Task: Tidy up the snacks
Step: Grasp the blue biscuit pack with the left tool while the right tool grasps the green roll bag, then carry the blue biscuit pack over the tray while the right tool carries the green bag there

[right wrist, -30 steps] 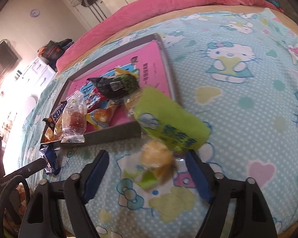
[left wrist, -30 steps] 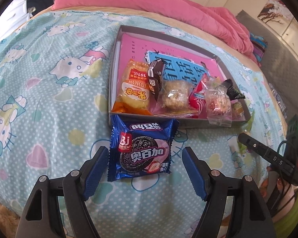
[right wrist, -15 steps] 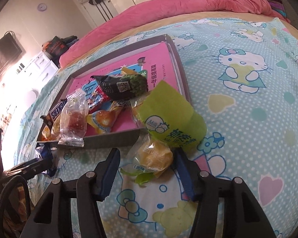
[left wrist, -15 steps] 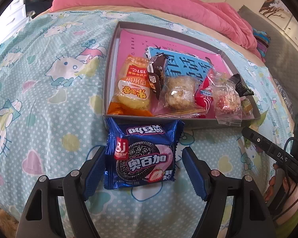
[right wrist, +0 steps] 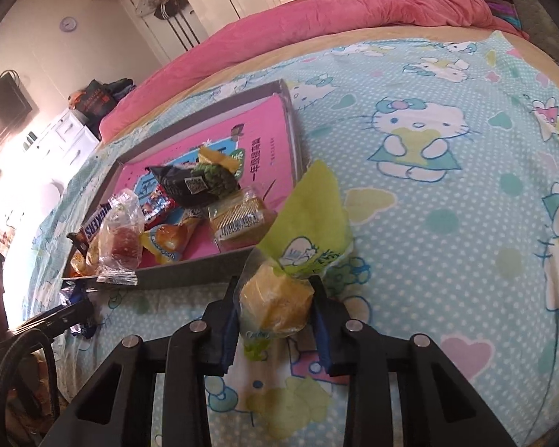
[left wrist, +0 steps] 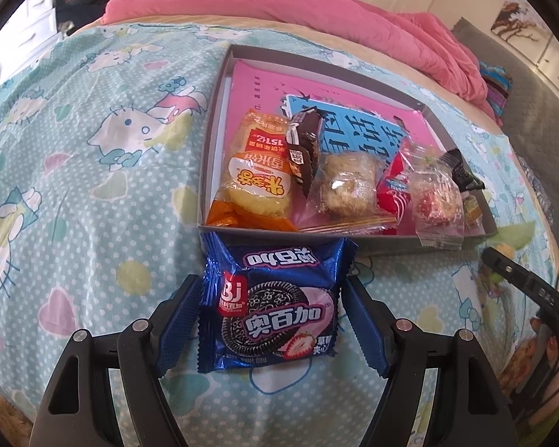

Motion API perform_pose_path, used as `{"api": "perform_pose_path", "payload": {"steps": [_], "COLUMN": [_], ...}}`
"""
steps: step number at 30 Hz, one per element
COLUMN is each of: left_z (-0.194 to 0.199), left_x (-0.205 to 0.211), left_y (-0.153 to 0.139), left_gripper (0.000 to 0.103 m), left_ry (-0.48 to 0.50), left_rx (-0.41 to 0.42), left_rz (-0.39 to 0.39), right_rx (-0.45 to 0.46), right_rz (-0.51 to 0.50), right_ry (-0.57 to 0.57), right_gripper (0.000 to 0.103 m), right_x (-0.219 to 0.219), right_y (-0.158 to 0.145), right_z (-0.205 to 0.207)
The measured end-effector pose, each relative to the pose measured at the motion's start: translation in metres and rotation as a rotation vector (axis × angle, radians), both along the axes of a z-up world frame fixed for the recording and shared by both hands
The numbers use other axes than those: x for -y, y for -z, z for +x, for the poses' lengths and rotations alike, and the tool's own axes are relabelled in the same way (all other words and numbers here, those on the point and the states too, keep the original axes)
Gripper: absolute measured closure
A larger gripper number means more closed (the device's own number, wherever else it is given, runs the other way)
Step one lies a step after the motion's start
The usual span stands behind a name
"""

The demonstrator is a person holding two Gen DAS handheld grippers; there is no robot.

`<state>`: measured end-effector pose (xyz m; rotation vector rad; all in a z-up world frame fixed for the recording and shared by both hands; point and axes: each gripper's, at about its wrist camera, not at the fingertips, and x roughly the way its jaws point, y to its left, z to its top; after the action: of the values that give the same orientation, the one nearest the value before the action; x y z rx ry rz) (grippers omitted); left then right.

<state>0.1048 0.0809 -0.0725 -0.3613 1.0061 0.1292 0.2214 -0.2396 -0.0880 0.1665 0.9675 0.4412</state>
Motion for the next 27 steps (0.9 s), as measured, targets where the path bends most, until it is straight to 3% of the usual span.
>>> {"api": "perform_pose_path", "payload": {"steps": [2, 6, 9, 19, 27], "left_z": [0.000, 0.001, 0.001, -0.012, -0.016], "left_x": [-0.001, 0.000, 0.002, 0.010, 0.015], "left_y": [-0.001, -0.002, -0.005, -0.038, -0.055], "left_gripper": [0.025, 0.040, 0.045, 0.046, 0.046], "left_ry": [-0.008, -0.001, 0.017, 0.082, 0.093], "left_rx": [0.011, 0.028, 0.028, 0.150, 0.212], "left_rz": [-0.007, -0.024, -0.030, -0.062, -0.013], "right_rx": [0.012, 0.053, 0.084, 0.144, 0.167], "right_rz": [0.007, -0.001, 0.004, -0.002, 0.011], "right_ry": [-0.001, -0.013, -0.022, -0.040, -0.068], "right_gripper": [0.069, 0.069, 0.069, 0.069, 0.069], "right_x": [0.003, 0.005, 0.005, -0.004, -0.014], "right_y": [-0.005, -0.019, -0.029, -0.050, -0.060], "right_z": [-0.003, -0.011, -0.016, -0.024, -0.029]}}
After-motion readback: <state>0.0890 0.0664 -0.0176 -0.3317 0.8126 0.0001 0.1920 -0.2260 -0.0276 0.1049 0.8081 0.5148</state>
